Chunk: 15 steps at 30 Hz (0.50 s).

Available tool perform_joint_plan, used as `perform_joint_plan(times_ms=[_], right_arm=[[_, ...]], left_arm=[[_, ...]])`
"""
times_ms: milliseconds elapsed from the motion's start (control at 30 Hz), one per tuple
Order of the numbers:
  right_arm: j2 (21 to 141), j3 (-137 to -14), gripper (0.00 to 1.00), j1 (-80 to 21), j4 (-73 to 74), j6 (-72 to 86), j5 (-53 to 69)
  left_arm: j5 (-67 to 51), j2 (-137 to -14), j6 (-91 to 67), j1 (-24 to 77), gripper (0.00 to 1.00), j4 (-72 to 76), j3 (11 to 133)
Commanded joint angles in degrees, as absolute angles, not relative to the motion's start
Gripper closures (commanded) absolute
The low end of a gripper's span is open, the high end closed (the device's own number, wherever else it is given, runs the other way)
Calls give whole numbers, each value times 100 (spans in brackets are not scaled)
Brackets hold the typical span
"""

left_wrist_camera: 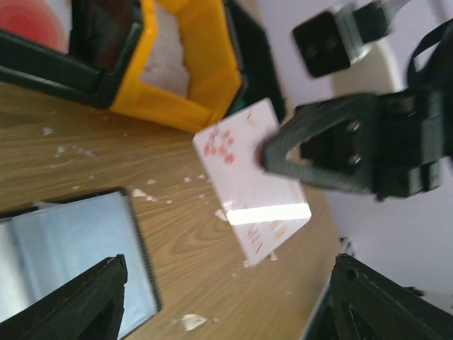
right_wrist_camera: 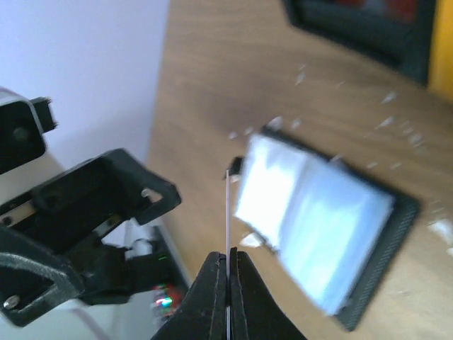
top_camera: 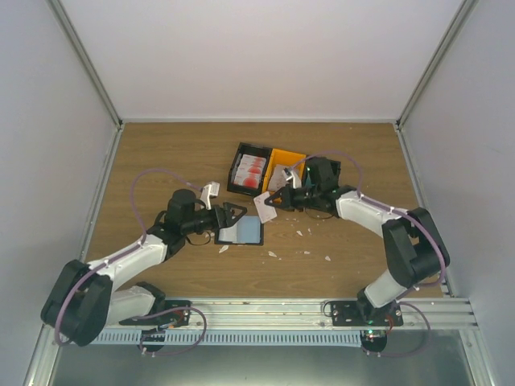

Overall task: Put the credit cards into the card holder
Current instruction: Pick up the credit card from the storage box.

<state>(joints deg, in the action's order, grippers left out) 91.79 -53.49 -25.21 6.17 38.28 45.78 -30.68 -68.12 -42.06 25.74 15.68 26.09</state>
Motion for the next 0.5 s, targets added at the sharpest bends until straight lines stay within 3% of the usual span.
perform_joint_plan(times_ms=[0,267,467], right_arm=[[8831,-4790,99,-2595,-1294,5488,5873],[8677,-3769,100,-2837,-3509,7596,6288],[8666,-3476,100,-2898,-4505,8337,6289]], left_arm=[[-3405,-6405,-4756,2554,20,1922,2584],[-4016,-6414,-5523,2550,21,2298,2650],[-4443,-6558,-6000,2571,34,2709,2636]])
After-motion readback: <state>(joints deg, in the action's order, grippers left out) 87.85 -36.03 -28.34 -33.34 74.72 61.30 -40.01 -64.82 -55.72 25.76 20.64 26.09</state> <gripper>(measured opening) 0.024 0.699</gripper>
